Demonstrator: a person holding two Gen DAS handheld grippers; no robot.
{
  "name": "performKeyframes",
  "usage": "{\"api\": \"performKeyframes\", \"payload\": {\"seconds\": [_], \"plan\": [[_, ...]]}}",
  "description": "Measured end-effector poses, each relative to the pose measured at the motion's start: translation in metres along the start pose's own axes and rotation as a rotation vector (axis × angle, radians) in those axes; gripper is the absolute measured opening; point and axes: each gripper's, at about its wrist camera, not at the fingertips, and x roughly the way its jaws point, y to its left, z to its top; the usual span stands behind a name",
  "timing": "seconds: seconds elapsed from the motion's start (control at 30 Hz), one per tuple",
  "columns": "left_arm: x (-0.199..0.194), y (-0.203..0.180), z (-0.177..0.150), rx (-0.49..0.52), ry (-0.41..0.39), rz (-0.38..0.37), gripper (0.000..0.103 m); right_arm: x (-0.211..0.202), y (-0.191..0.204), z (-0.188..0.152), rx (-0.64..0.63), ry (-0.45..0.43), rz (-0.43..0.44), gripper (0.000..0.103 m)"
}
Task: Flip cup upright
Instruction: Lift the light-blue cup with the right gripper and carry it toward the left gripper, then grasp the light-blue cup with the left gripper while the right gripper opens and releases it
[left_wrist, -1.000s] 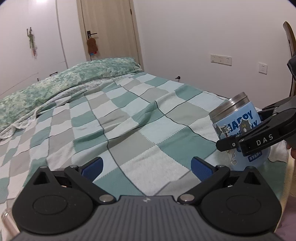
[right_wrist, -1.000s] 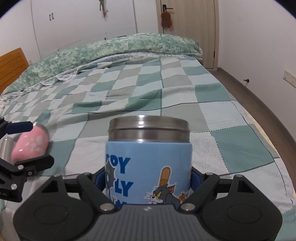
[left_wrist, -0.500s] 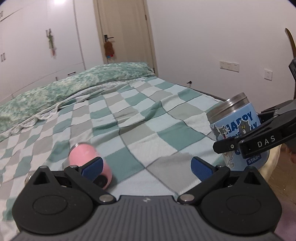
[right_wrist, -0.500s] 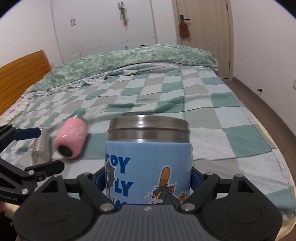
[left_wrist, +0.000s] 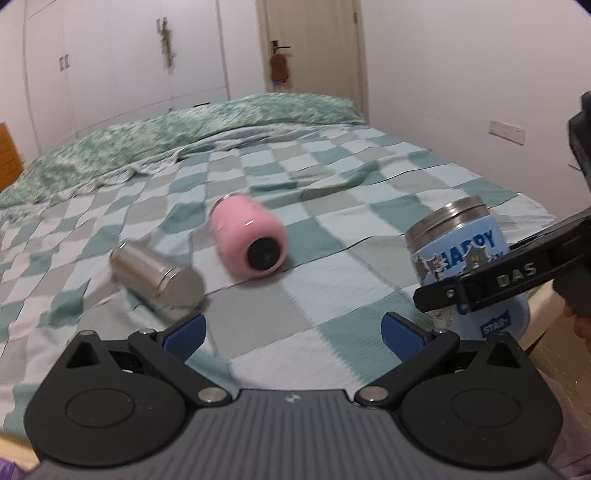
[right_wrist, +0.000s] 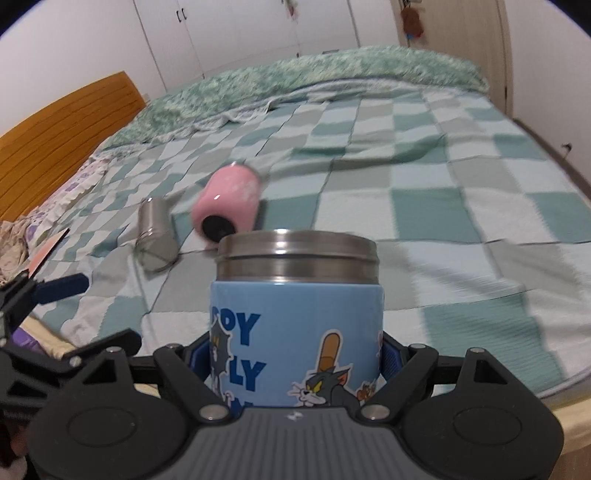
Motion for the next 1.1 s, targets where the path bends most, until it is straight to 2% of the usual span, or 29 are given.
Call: {"api": "performKeyframes", "payload": {"seconds": [0.33, 0.57, 0.7, 0.9, 1.1], "plan": [[0.007, 0.03, -0.009, -0.07, 0.022, 0.052, 0.103, 0.06, 0.009, 0.012, 0.001, 0.077, -0.045, 0.083], [0.008, 0.028, -0.007, -0.071, 0.036, 0.071, 0.103, 0.064, 0.006, 0.015, -0.011, 0.075, -0.029, 0.084], [0.005, 0.018, -0.003, -0.067, 0.034, 0.077, 0.103, 0.038, 0.001, 0.019, -0.031, -0.017, -0.002, 0.102], [0.002, -0.004, 0.014, -0.084, 0.026, 0.051, 0.103, -0.015, -0.019, 0.024, -0.082, -0.173, -0.002, 0.103], [0.022, -0.037, 0.04, -0.11, 0.067, -0.007, 0.103, -0.038, -0.058, 0.014, -0.114, -0.228, -0.043, 0.103]]}}
